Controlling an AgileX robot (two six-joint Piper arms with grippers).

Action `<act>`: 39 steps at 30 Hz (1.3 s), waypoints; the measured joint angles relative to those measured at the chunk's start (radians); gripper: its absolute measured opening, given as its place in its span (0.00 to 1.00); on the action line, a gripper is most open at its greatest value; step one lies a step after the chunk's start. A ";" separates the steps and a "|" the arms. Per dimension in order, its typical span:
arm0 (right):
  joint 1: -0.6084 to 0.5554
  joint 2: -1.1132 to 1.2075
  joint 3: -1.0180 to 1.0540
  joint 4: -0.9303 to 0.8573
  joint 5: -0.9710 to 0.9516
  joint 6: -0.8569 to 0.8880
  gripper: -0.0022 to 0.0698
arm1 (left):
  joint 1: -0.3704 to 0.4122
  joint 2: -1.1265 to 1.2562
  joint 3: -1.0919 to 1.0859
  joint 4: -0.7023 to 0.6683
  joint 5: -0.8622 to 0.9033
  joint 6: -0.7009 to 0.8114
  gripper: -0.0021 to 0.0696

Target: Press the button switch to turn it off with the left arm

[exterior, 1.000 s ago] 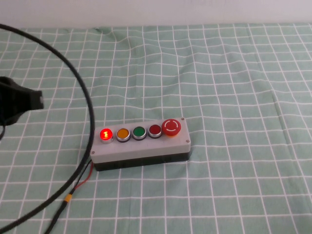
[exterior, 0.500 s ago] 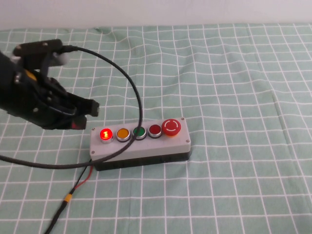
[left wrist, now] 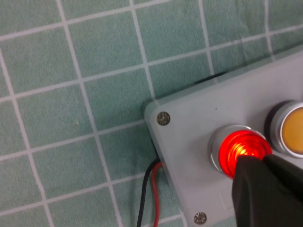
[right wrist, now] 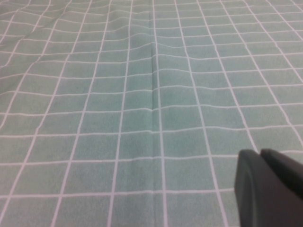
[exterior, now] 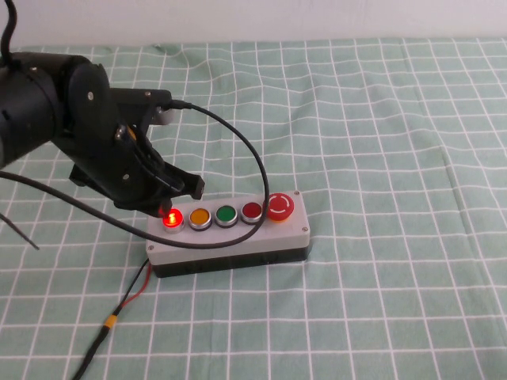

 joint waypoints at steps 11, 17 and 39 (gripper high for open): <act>0.000 0.000 0.000 0.000 0.000 0.000 0.01 | -0.008 0.052 -0.011 0.003 0.005 -0.002 0.03; 0.000 0.000 0.000 0.000 0.000 0.000 0.01 | -0.008 0.080 -0.027 0.005 0.033 -0.002 0.03; 0.000 0.000 0.000 0.000 0.000 0.000 0.01 | -0.010 -0.543 0.012 0.010 0.044 -0.030 0.03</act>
